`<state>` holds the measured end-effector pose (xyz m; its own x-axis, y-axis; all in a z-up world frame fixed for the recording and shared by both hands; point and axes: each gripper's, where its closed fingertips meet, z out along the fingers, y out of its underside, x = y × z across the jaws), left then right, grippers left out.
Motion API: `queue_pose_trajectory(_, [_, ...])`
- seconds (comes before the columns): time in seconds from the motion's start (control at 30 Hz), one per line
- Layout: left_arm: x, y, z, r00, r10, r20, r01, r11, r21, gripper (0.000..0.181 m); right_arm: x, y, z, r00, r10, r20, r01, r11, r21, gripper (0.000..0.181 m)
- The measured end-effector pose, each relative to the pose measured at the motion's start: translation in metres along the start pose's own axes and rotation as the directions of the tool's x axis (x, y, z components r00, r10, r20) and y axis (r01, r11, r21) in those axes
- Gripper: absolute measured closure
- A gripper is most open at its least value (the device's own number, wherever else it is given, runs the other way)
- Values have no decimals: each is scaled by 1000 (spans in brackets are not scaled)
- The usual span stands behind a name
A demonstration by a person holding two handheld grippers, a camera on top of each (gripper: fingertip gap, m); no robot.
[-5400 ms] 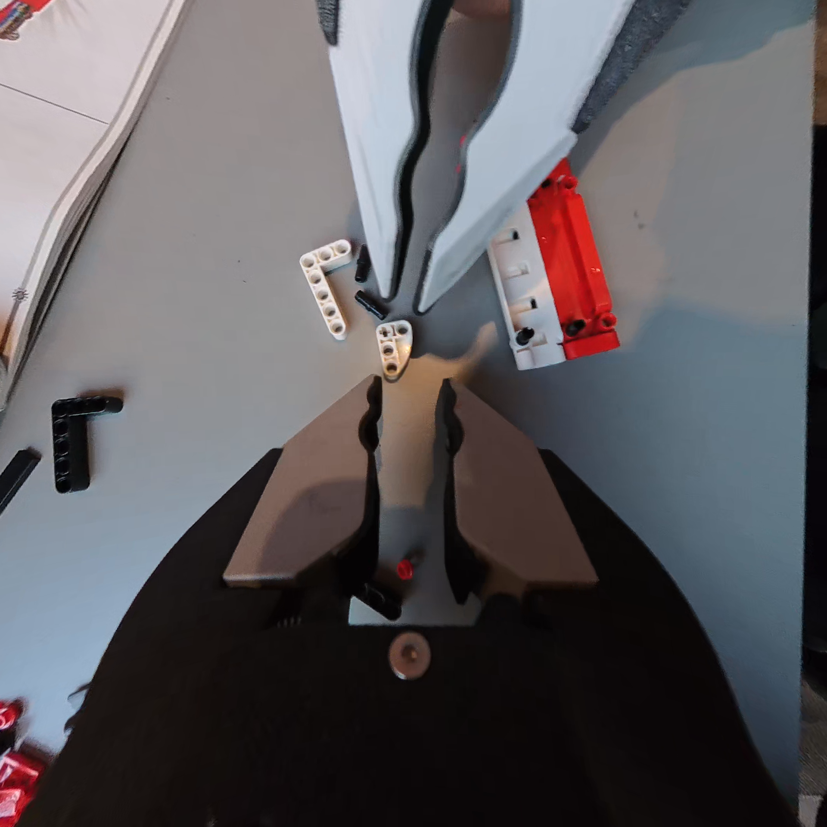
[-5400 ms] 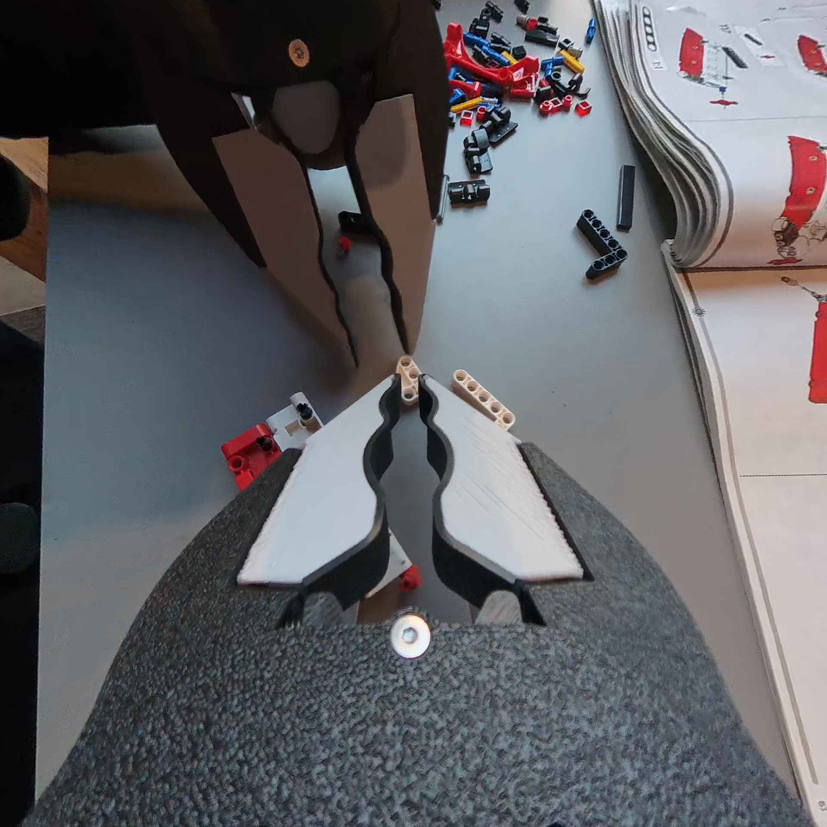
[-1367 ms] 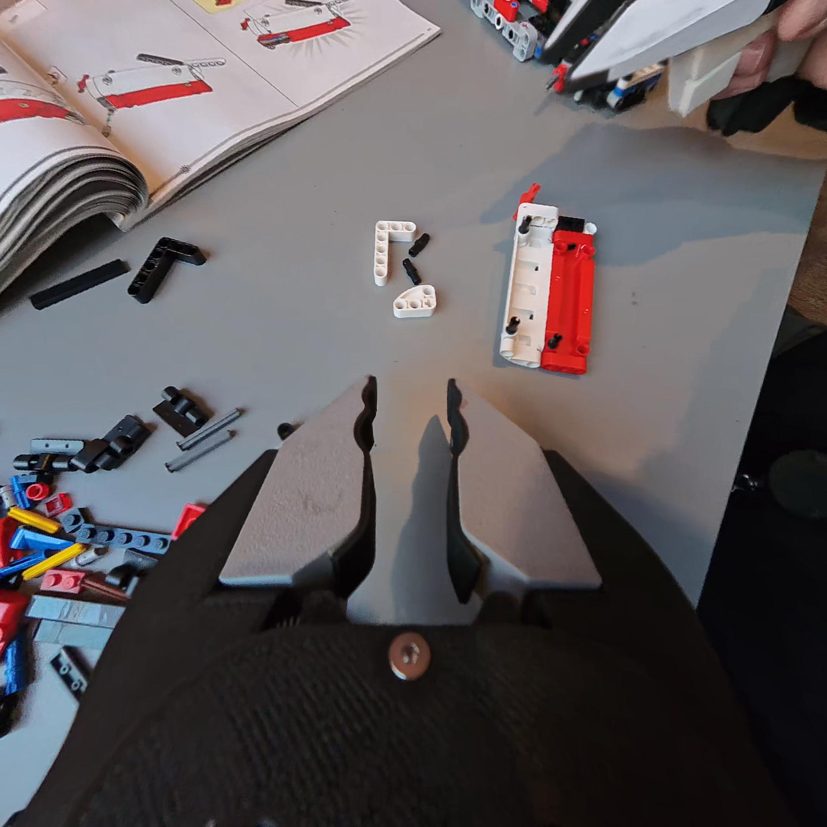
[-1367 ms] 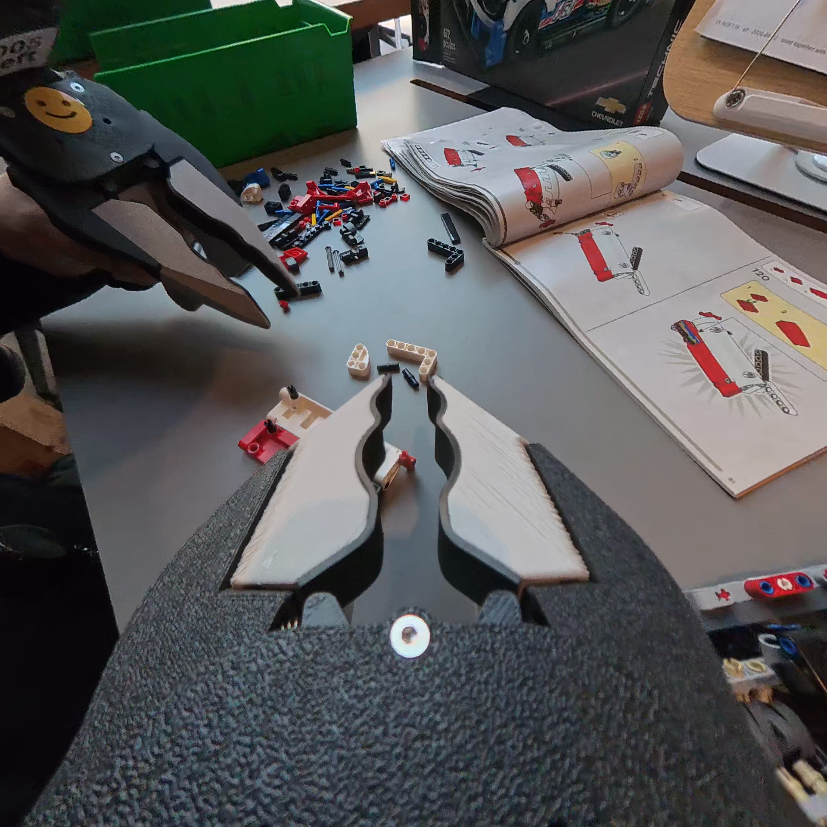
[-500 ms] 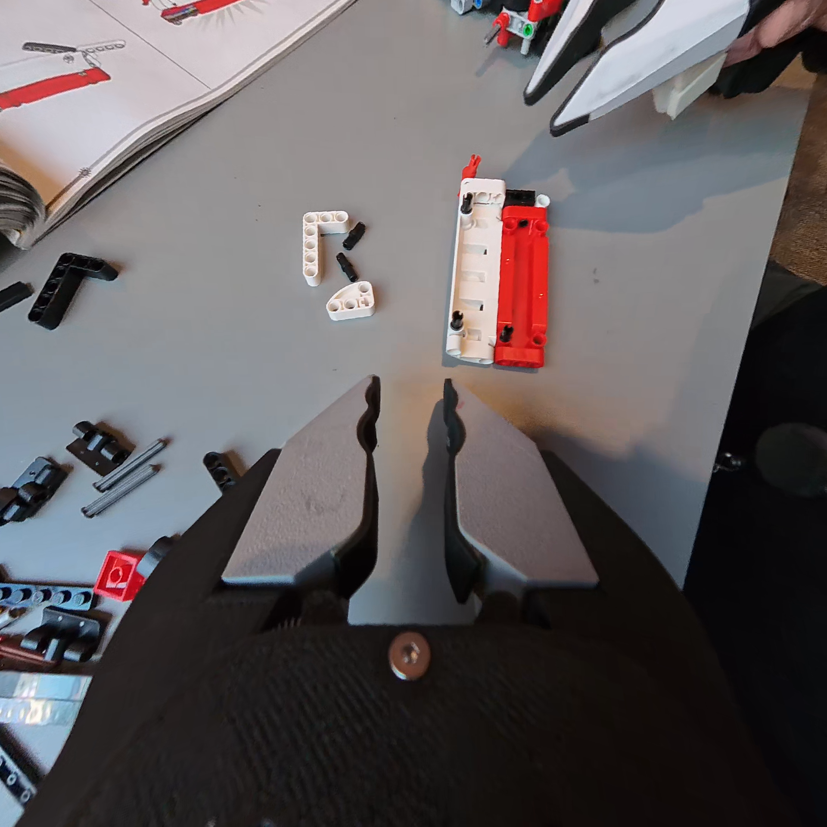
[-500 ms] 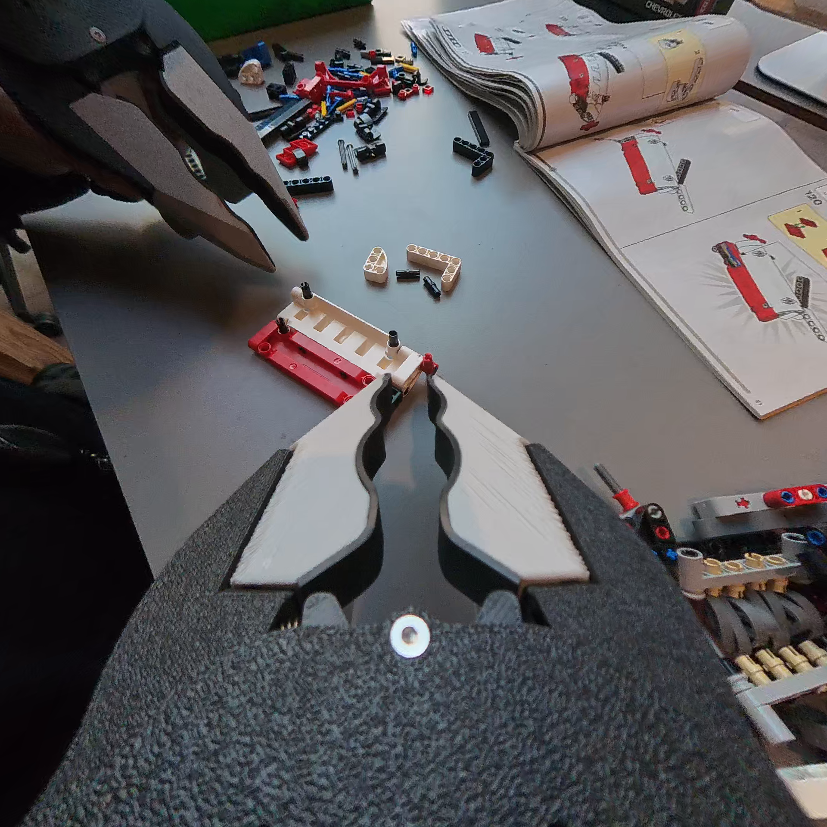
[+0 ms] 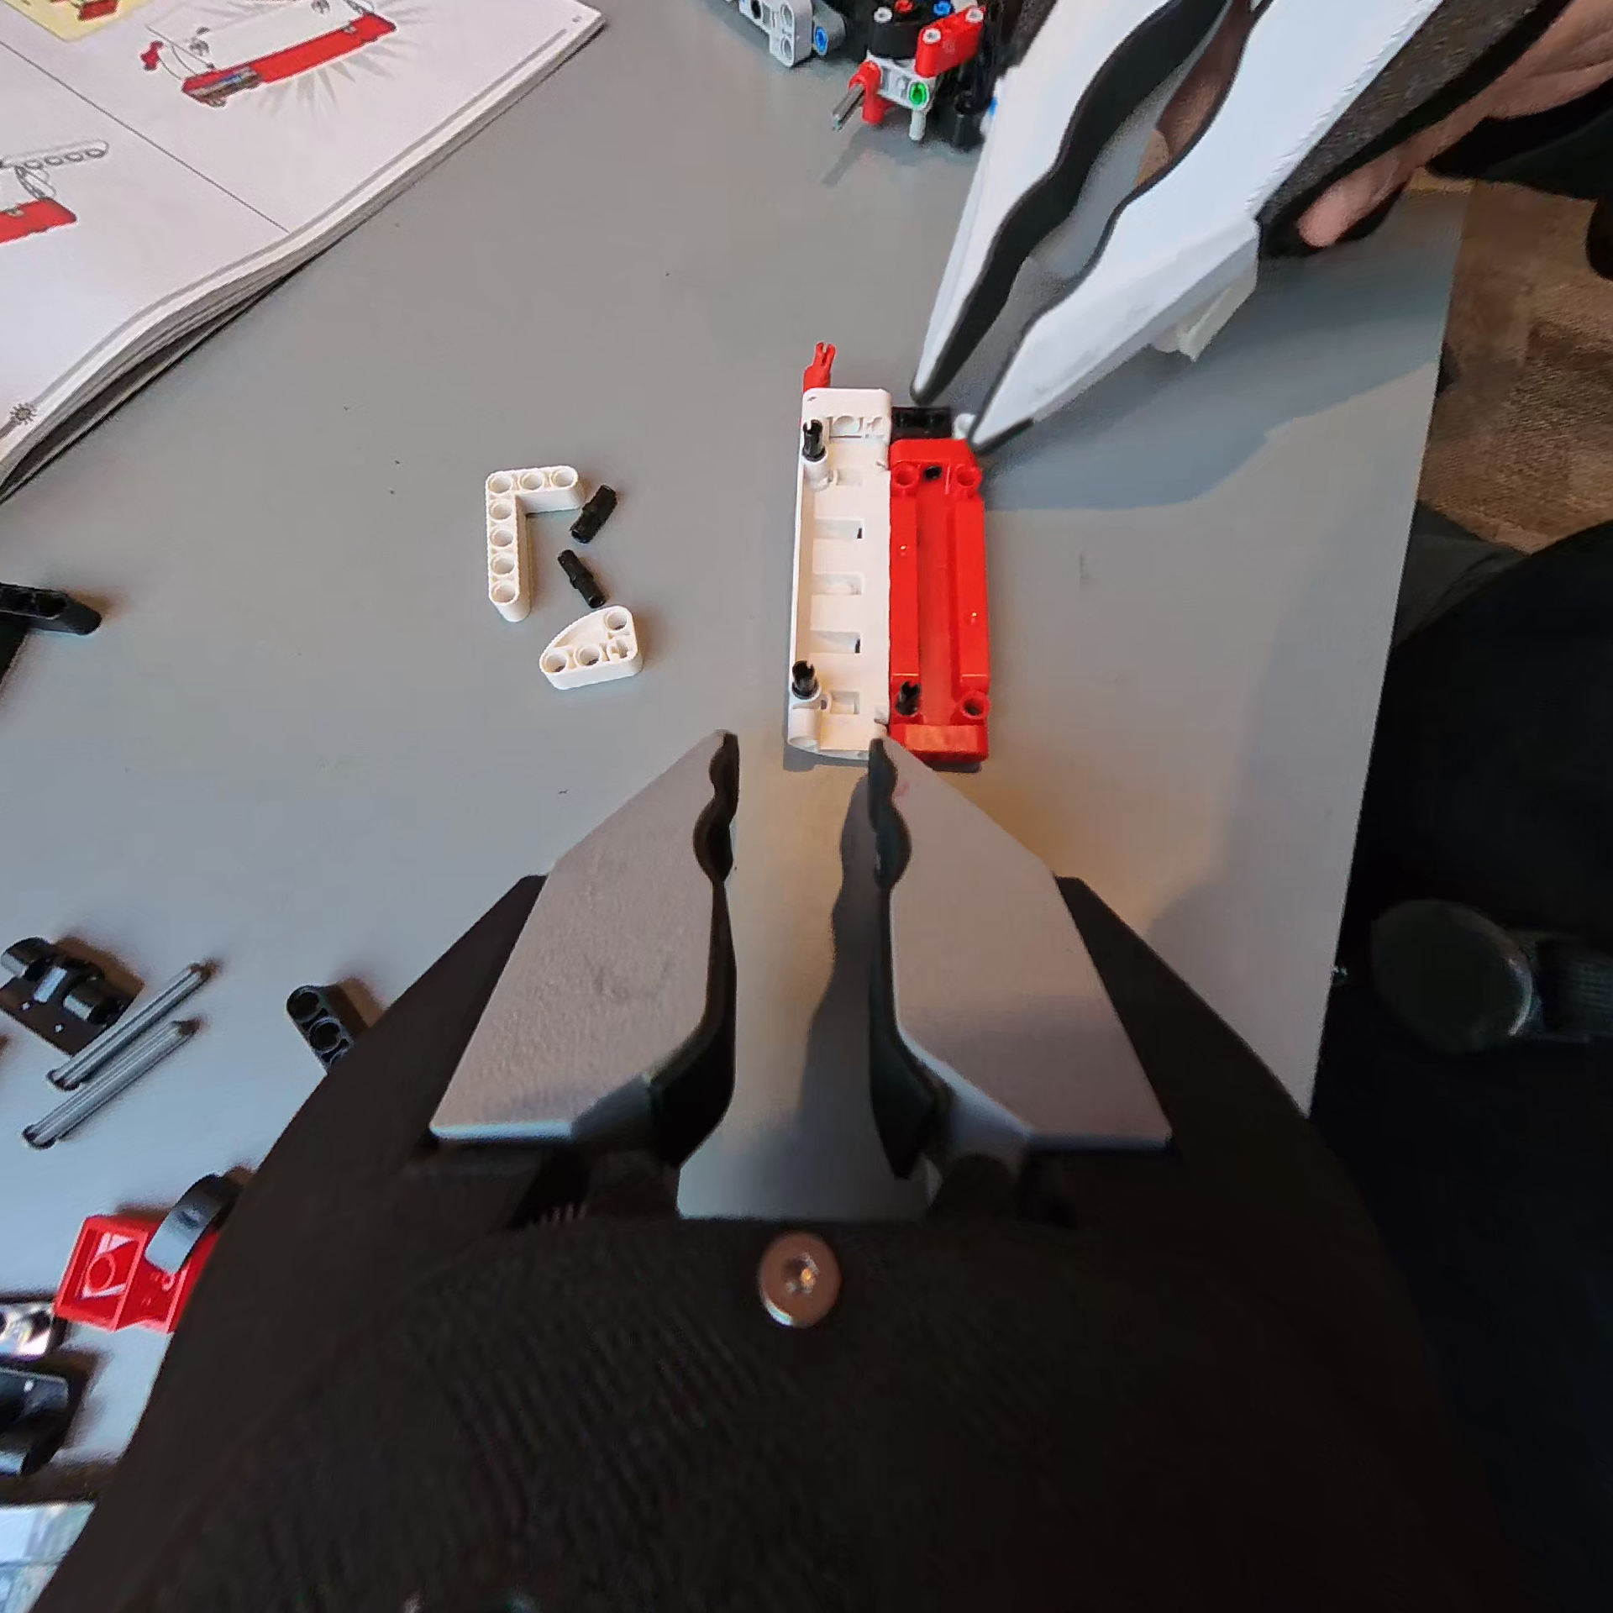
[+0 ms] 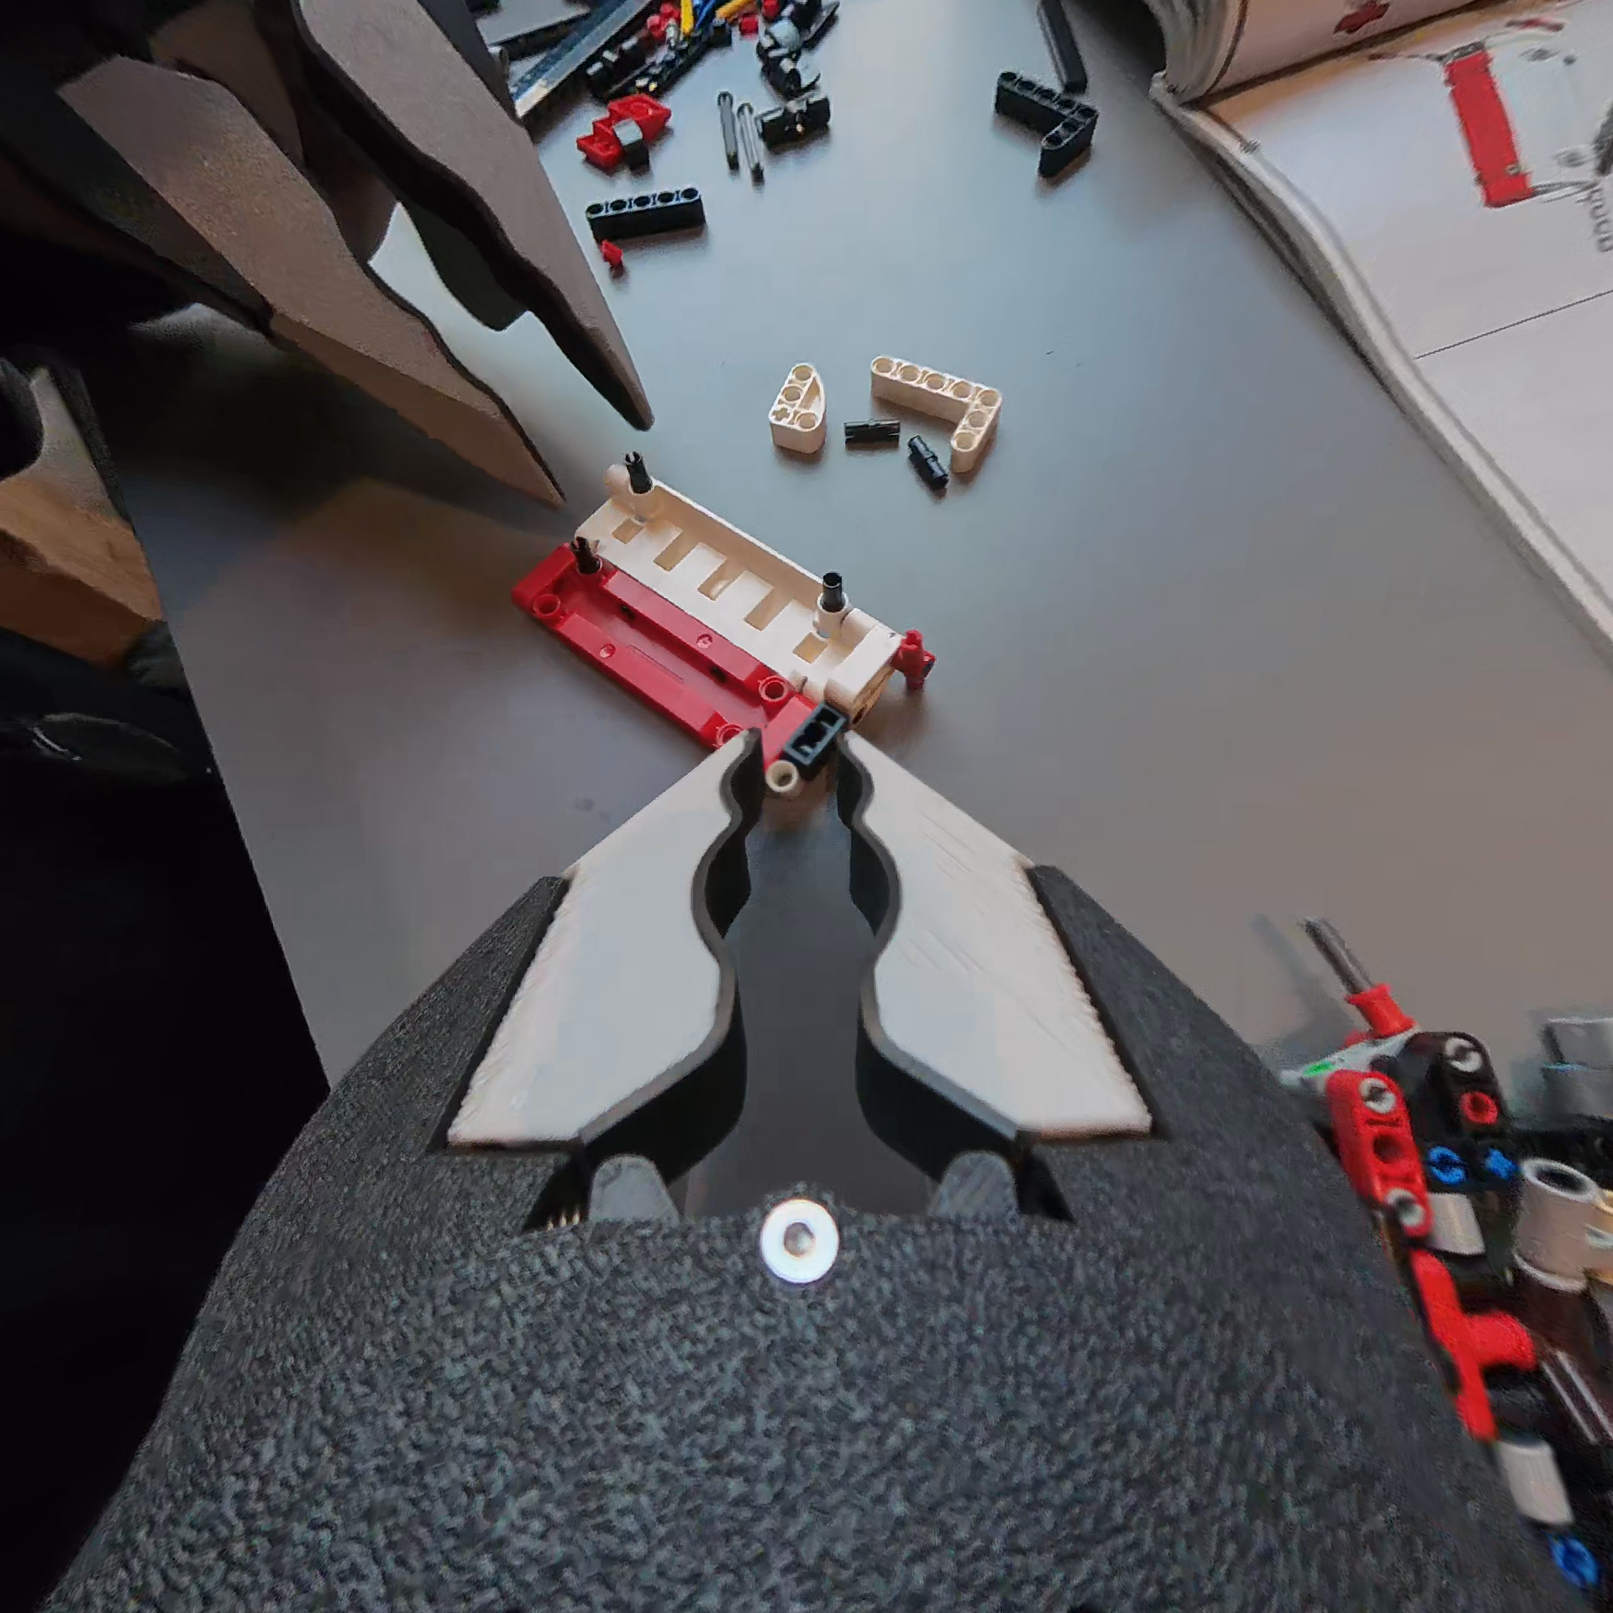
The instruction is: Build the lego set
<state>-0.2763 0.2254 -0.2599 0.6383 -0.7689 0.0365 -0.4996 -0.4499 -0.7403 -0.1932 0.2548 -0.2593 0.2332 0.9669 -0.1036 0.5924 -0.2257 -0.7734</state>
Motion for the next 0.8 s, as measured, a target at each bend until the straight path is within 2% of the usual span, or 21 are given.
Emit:
queue_pose_trajectory(0.23, [-4, 4, 1, 1000, -7, 15, 7, 1000, -18, 156, -19, -5, 6, 997, -56, 45, 56, 998, -1, 165])
queue_pose_trajectory(0.43, [0, 4, 1, 1000, 9, -16, -10, 1000, -27, 157, 7, -5, -13, 994, -107, -12, 107, 994, 14, 165])
queue_pose_trajectory(0.67, [2, 4, 2, 996, 20, -92, -24, 999, -39, 160, 17, -26, -8, 931, -360, 60, 362, 932, -18, 171])
queue_pose_trajectory(0.8, [2, 6, 1, 991, 40, -131, -46, 998, -46, 162, 18, -31, 3, 875, -466, 131, 476, 878, -56, 163])
